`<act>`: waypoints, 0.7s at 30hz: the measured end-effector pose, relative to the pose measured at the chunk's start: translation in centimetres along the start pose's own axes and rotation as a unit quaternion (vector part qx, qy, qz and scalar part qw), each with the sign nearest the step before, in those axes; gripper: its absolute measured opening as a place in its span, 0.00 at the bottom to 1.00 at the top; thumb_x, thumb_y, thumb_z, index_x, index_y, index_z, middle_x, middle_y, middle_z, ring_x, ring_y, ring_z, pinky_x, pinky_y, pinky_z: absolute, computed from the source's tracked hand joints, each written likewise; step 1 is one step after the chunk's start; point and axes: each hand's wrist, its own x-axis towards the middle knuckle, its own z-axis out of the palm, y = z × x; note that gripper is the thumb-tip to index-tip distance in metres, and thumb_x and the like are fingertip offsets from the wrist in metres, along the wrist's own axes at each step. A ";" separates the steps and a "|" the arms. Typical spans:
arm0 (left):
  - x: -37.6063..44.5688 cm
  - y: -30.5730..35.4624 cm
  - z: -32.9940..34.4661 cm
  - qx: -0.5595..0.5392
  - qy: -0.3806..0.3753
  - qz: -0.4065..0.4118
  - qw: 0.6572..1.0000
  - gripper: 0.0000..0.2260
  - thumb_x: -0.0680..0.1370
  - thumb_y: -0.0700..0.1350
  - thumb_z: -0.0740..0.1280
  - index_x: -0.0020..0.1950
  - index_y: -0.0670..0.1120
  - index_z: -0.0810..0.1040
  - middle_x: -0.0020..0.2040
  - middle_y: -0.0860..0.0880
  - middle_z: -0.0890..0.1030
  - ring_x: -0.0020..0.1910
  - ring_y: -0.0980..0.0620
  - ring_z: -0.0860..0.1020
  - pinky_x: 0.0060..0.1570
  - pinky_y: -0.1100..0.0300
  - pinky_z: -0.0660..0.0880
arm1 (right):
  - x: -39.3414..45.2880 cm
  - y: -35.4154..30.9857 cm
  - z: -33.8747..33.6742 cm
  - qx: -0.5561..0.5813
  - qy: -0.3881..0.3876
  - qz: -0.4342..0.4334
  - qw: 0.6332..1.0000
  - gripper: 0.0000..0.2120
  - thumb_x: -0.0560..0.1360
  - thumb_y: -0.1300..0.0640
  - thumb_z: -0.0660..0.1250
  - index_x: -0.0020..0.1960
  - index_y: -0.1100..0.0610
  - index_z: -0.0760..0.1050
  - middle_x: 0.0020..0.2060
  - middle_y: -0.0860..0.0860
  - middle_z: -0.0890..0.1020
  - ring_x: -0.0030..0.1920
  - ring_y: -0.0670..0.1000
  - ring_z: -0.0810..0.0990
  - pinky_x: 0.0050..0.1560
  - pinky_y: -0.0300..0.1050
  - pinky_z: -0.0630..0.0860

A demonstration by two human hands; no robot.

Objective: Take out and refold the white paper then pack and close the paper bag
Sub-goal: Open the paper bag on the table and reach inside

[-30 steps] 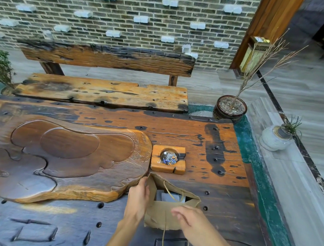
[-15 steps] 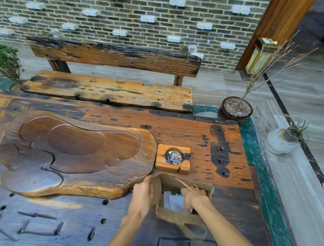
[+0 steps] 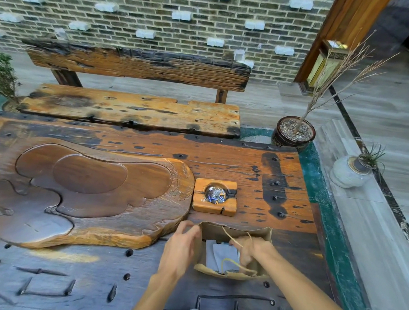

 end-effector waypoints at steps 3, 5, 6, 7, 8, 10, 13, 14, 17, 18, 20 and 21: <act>0.3 0.1 -0.1 0.056 -0.027 -0.025 0.998 0.13 0.73 0.37 0.58 0.51 0.52 0.75 0.65 0.52 0.68 0.47 0.43 0.80 0.37 0.51 0.74 | 0.2 0.2 0.0 -0.017 0.000 -0.025 1.000 0.39 0.70 0.56 0.74 0.76 0.51 0.59 0.74 0.53 0.67 0.71 0.58 0.70 0.70 0.55 0.69; 0.5 1.1 -0.2 0.089 -0.044 -0.053 0.994 0.12 0.76 0.40 0.58 0.57 0.50 0.73 0.62 0.51 0.69 0.50 0.40 0.80 0.39 0.47 0.75 | 0.5 0.5 0.2 -0.026 0.011 -0.037 0.999 0.31 0.71 0.60 0.69 0.72 0.52 0.64 0.71 0.54 0.71 0.67 0.58 0.74 0.67 0.55 0.73; 0.7 1.6 -0.2 0.103 -0.052 -0.064 0.991 0.11 0.76 0.42 0.59 0.57 0.49 0.72 0.61 0.50 0.69 0.50 0.39 0.80 0.38 0.47 0.74 | 0.7 0.7 0.3 -0.022 0.019 -0.036 0.999 0.27 0.70 0.61 0.67 0.68 0.53 0.66 0.68 0.55 0.73 0.63 0.58 0.76 0.64 0.55 0.75; 0.8 2.1 -0.2 0.113 -0.059 -0.070 0.989 0.09 0.77 0.43 0.60 0.57 0.48 0.71 0.59 0.49 0.69 0.51 0.38 0.80 0.37 0.48 0.71 | 0.9 0.9 0.5 -0.018 0.028 -0.037 0.999 0.25 0.70 0.62 0.67 0.65 0.54 0.67 0.65 0.55 0.75 0.61 0.58 0.77 0.62 0.55 0.76; 1.0 2.4 -0.2 0.117 -0.057 -0.081 0.988 0.09 0.77 0.42 0.61 0.56 0.47 0.71 0.58 0.48 0.69 0.51 0.38 0.80 0.36 0.48 0.69 | 1.0 1.0 0.6 -0.014 0.033 -0.035 0.999 0.24 0.69 0.62 0.68 0.64 0.54 0.68 0.63 0.55 0.76 0.59 0.58 0.78 0.60 0.54 0.77; 1.3 3.1 -0.2 0.121 -0.054 -0.094 0.987 0.11 0.75 0.35 0.60 0.56 0.45 0.69 0.58 0.47 0.68 0.50 0.37 0.79 0.35 0.48 0.66 | 1.1 1.3 0.7 -0.002 0.037 -0.037 0.999 0.26 0.69 0.61 0.71 0.65 0.55 0.67 0.60 0.54 0.76 0.56 0.57 0.77 0.56 0.51 0.76; 1.6 3.5 -0.1 0.114 -0.053 -0.086 0.988 0.18 0.72 0.30 0.58 0.59 0.45 0.68 0.60 0.47 0.66 0.50 0.36 0.78 0.35 0.48 0.65 | 1.4 1.4 0.7 0.026 0.016 -0.024 0.999 0.37 0.69 0.60 0.75 0.72 0.53 0.61 0.63 0.56 0.76 0.56 0.56 0.76 0.57 0.51 0.75; 1.8 3.5 -0.1 0.111 -0.051 -0.083 0.989 0.19 0.72 0.30 0.58 0.59 0.45 0.68 0.61 0.47 0.66 0.50 0.36 0.78 0.35 0.48 0.65 | 1.7 1.5 0.8 0.032 0.004 -0.018 0.999 0.41 0.68 0.59 0.76 0.74 0.52 0.58 0.66 0.56 0.75 0.55 0.56 0.76 0.58 0.52 0.75; 2.1 3.4 -0.3 0.109 -0.048 -0.076 0.990 0.20 0.72 0.29 0.58 0.60 0.45 0.68 0.62 0.46 0.66 0.50 0.36 0.78 0.36 0.49 0.65 | 2.3 1.7 1.0 0.044 -0.017 -0.002 0.999 0.56 0.64 0.53 0.81 0.78 0.43 0.45 0.76 0.54 0.65 0.68 0.59 0.73 0.65 0.55 0.74; 2.1 3.3 -0.4 0.111 -0.048 -0.075 0.990 0.20 0.72 0.29 0.58 0.61 0.45 0.68 0.63 0.46 0.66 0.50 0.36 0.78 0.36 0.49 0.65 | 2.3 1.7 1.1 0.041 -0.021 -0.001 0.999 0.60 0.63 0.51 0.81 0.78 0.41 0.41 0.78 0.54 0.61 0.70 0.59 0.71 0.66 0.56 0.73; 2.1 3.2 -0.6 0.117 -0.049 -0.073 0.989 0.21 0.72 0.29 0.58 0.62 0.45 0.68 0.63 0.46 0.66 0.50 0.36 0.78 0.36 0.49 0.65 | 2.9 1.8 1.3 0.033 -0.022 -0.005 0.999 0.61 0.64 0.52 0.81 0.78 0.40 0.37 0.80 0.53 0.56 0.71 0.60 0.69 0.66 0.56 0.73; 2.1 3.1 -0.7 0.119 -0.050 -0.074 0.989 0.22 0.72 0.29 0.58 0.63 0.45 0.68 0.63 0.46 0.66 0.50 0.36 0.78 0.36 0.49 0.65 | 3.2 1.9 1.3 0.028 -0.021 -0.007 0.999 0.60 0.65 0.53 0.80 0.78 0.41 0.37 0.80 0.53 0.56 0.72 0.60 0.69 0.65 0.56 0.73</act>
